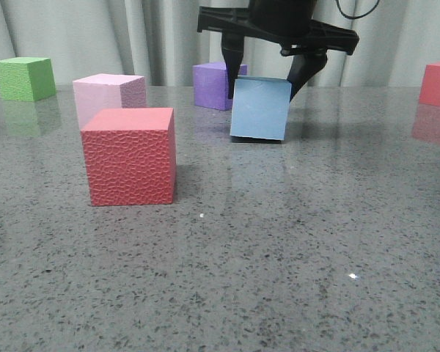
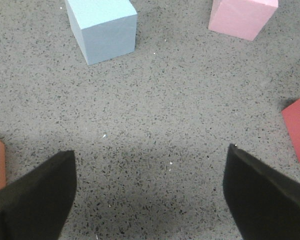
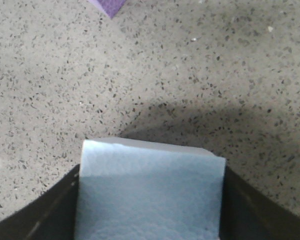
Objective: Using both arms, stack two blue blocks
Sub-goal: 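Carry the light-blue cube with the right gripper and set it down, then open the right gripper and lift it away from the cube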
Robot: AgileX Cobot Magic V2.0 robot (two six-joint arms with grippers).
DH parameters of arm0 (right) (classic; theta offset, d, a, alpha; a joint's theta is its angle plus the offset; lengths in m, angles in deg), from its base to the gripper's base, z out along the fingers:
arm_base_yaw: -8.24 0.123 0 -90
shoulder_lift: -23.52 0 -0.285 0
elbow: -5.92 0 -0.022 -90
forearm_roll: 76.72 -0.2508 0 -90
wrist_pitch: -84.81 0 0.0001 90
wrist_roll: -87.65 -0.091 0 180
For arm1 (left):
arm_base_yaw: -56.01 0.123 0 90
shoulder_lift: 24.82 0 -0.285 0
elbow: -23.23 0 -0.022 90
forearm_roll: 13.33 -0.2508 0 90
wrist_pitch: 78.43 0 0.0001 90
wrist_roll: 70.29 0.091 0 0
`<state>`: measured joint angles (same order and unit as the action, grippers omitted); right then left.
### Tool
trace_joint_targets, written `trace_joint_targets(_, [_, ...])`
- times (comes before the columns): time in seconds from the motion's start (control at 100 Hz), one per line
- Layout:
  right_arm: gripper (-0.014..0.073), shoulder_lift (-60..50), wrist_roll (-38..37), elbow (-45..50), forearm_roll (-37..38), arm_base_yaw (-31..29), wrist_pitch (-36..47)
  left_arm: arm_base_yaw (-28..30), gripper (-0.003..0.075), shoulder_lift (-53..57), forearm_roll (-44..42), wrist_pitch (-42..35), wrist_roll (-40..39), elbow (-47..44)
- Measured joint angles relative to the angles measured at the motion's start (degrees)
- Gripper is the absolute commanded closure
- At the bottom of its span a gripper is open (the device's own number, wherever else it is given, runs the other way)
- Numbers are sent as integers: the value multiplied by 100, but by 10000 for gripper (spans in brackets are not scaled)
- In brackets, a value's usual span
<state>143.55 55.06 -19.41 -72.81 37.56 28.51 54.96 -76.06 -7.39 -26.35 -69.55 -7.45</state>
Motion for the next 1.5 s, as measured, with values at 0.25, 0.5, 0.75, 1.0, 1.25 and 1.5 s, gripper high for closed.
trace_joint_targets(0.25, [0, 0, 0, 0, -10, 0, 0, 0, 155, 0, 0, 0, 0, 0])
trace_joint_targets(0.5, [1, 0, 0, 0, -10, 0, -49, 0, 155, 0, 0, 0, 0, 0])
trace_joint_targets(0.75, [1, 0, 0, -264, -10, 0, -197, 0, 155, 0, 0, 0, 0, 0])
trace_joint_targets(1.0, [1, -11, 24, -1006, 291, 0, -768, 0, 155, 0, 0, 0, 0, 0])
trace_joint_targets(1.25, [1, -334, 565, -1194, 462, 0, -819, 0, 155, 0, 0, 0, 0, 0])
trace_joint_targets(1.5, [1, -956, 1035, -1194, 651, -205, -817, 0, 155, 0, 0, 0, 0, 0])
